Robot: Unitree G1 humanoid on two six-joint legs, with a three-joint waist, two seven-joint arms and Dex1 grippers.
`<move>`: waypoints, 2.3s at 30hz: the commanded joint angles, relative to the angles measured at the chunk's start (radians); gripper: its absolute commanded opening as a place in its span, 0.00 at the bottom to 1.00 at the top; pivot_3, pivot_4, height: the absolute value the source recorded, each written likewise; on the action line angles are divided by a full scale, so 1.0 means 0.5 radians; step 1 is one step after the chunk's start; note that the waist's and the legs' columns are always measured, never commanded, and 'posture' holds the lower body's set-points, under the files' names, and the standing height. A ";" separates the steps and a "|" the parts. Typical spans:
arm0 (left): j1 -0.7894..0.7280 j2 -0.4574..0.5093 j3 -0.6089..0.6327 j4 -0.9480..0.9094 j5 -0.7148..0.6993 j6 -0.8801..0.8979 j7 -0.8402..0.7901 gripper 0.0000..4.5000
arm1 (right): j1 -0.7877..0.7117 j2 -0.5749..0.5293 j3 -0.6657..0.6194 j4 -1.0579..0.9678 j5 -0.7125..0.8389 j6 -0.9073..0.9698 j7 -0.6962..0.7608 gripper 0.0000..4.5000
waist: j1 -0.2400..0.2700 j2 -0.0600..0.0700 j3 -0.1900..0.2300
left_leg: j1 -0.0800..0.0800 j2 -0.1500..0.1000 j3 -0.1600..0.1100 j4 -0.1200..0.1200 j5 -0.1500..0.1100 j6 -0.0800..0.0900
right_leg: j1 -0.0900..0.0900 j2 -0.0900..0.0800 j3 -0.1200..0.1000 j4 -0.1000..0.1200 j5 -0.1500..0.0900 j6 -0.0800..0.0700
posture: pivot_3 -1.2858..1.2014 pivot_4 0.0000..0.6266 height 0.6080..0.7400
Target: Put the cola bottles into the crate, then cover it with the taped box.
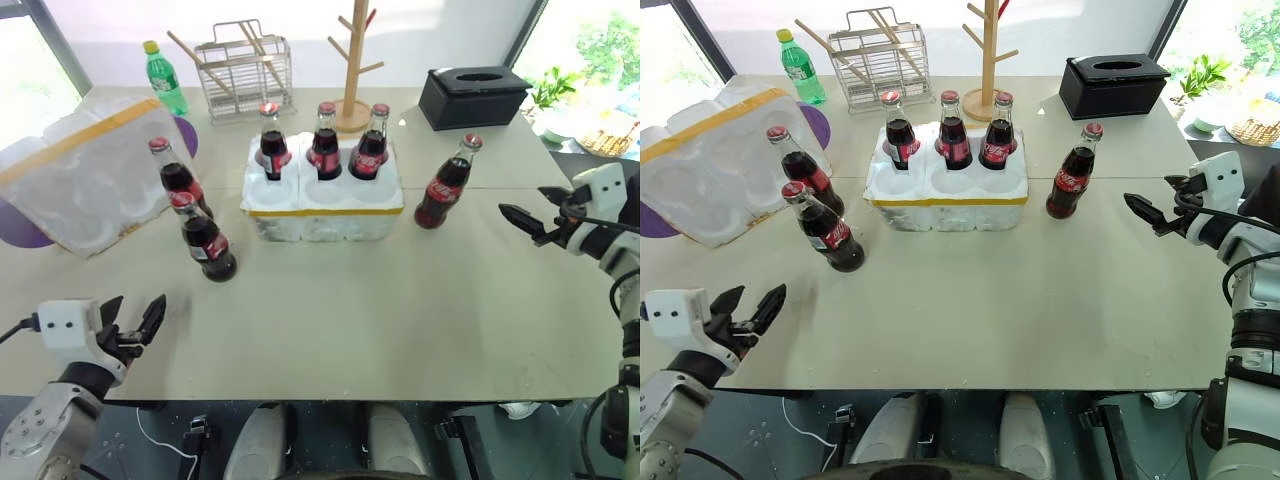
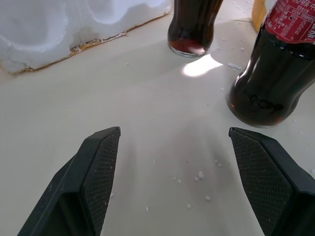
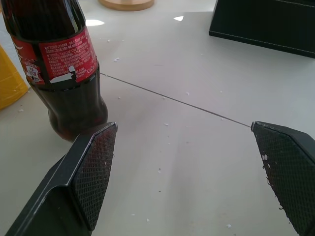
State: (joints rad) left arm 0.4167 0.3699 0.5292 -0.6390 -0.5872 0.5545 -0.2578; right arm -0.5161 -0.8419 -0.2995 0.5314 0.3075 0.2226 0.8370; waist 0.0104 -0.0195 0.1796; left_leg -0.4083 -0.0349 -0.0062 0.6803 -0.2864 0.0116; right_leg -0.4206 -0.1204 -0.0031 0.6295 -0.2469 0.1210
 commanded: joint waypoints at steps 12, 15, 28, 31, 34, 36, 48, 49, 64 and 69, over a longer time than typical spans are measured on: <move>-0.072 0.039 0.040 0.011 0.055 -0.035 0.004 0.82 | 0.034 0.002 -0.054 -0.163 0.037 0.037 -0.039 1.00 | 0.000 0.000 0.000 | 0.000 0.000 0.000 0.000 0.000 0.000 | 0.000 0.000 0.000 0.000 0.000 0.000 | 0.52 0.24 1.00; -0.086 0.060 0.068 0.028 0.038 -0.025 -0.006 0.82 | 0.044 -0.002 -0.056 -0.176 0.042 0.048 -0.034 1.00 | 0.000 0.000 0.000 | 0.000 0.000 0.000 0.000 0.000 0.000 | 0.000 0.000 0.000 0.000 0.000 0.000 | 0.52 0.24 1.00; -0.421 0.566 0.112 0.231 -0.182 -0.022 -0.520 0.82 | 0.027 -0.479 -0.021 -0.475 0.337 0.559 0.756 1.00 | -0.001 0.016 0.002 | 0.000 0.000 0.000 0.001 0.000 0.001 | 0.000 0.001 0.000 0.000 0.000 0.000 | 0.52 0.24 1.00; -0.512 0.679 0.077 0.263 -0.207 -0.016 -0.660 0.82 | 0.141 -0.757 -0.157 -0.777 0.669 0.929 1.169 1.00 | -0.003 0.020 0.004 | 0.000 0.001 0.000 0.001 -0.001 0.002 | 0.000 0.000 0.000 -0.001 0.000 0.000 | 0.52 0.24 1.00; -0.564 0.726 0.035 0.281 -0.201 -0.026 -0.749 0.82 | 0.265 -0.858 -0.293 -1.074 0.930 1.189 1.325 1.00 | -0.002 0.023 0.004 | 0.000 0.002 0.000 0.000 -0.001 0.003 | -0.001 0.001 0.000 -0.001 0.000 0.000 | 0.52 0.24 1.00; -0.611 0.744 -0.013 0.305 -0.190 -0.026 -0.794 0.82 | 0.315 -0.860 -0.363 -1.277 1.078 1.316 1.329 1.00 | -0.002 0.022 0.004 | 0.000 0.003 0.000 0.000 -0.001 0.002 | 0.000 0.001 0.000 -0.001 0.000 0.000 | 0.52 0.24 1.00; -0.890 0.725 -0.379 0.577 0.047 -0.187 -0.946 0.82 | 0.267 -0.670 -0.315 -1.773 1.429 1.461 0.996 1.00 | 0.008 0.022 0.004 | -0.002 0.002 0.000 0.001 -0.002 0.002 | -0.002 -0.001 0.000 -0.001 0.000 0.000 | 0.52 0.24 1.00; -0.923 0.714 -0.410 0.614 0.076 -0.215 -0.945 0.82 | 0.249 -0.658 -0.305 -1.771 1.462 1.486 0.960 1.00 | 0.007 0.022 0.004 | -0.002 0.002 0.000 0.001 -0.002 0.002 | -0.002 -0.002 0.000 -0.001 0.000 0.000 | 0.52 0.24 1.00; -0.994 0.658 -0.509 0.742 0.173 -0.331 -1.018 0.58 | 0.251 -0.563 -0.196 -1.838 1.409 1.357 0.741 1.00 | 0.005 0.022 0.004 | -0.003 0.001 0.000 0.000 -0.002 0.003 | -0.004 -0.004 0.000 -0.001 0.004 0.007 | 0.52 0.24 1.00; -1.034 0.748 -0.438 0.611 -0.051 -0.100 -1.080 0.58 | 0.274 -0.545 -0.182 -1.834 1.384 1.319 0.704 1.00 | 0.000 0.021 0.004 | -0.003 0.002 0.000 0.000 -0.002 0.003 | -0.005 -0.004 0.000 -0.001 0.004 0.007 | 0.52 0.24 1.00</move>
State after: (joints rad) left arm -0.0866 0.7251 0.2690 -0.2678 -0.5480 0.4741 -0.7724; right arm -0.3729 -1.1185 -0.3750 -0.3703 0.9968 0.9027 1.1940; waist 0.0106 -0.0088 0.1817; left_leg -0.4099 -0.0339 -0.0060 0.6802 -0.2873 0.0129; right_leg -0.4233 -0.1222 -0.0032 0.6292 -0.2448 0.1244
